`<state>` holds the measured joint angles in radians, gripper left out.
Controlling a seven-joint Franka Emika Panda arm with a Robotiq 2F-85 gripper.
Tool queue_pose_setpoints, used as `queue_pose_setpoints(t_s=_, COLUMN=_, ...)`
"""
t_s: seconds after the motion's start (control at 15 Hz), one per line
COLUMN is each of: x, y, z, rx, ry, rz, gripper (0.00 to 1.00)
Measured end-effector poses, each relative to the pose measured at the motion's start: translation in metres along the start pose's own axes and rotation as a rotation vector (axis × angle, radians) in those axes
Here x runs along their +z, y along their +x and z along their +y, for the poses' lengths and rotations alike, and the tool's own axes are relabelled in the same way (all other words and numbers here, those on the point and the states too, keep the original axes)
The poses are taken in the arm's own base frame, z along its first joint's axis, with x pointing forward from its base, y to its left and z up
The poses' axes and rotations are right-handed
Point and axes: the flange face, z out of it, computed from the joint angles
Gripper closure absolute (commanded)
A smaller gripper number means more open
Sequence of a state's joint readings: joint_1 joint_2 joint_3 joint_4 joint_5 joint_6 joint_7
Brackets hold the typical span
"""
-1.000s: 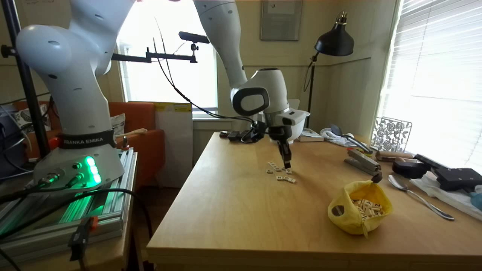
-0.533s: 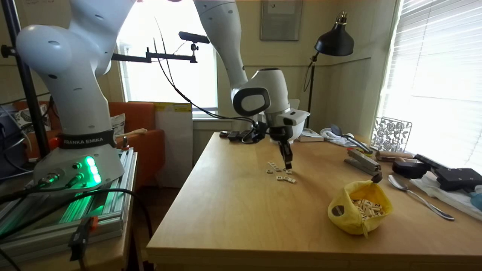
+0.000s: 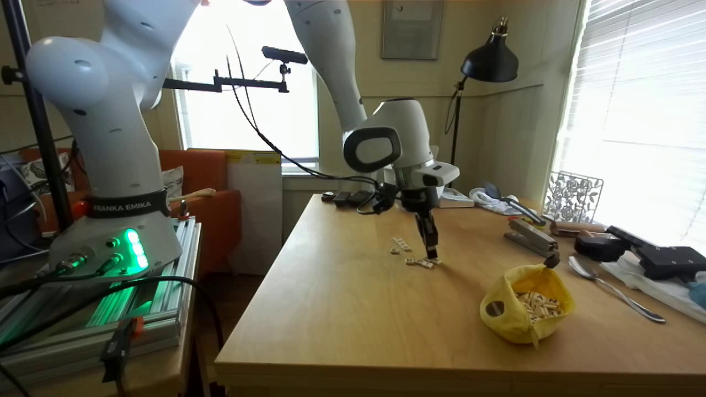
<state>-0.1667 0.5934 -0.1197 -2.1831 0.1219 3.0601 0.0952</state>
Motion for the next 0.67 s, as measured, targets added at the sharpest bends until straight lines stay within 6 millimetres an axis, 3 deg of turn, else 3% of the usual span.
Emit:
queue_pose_setpoints(t_s=0.27, x=0.000, y=0.002, z=0.013, rx=0.006, ry=-0.026, rz=-0.005, gripper=1.00)
queue_pose_setpoints(t_s=0.67, x=-0.020, y=-0.001, z=-0.013, rx=-0.028, ry=0.001, rz=-0.013, gripper=1.00)
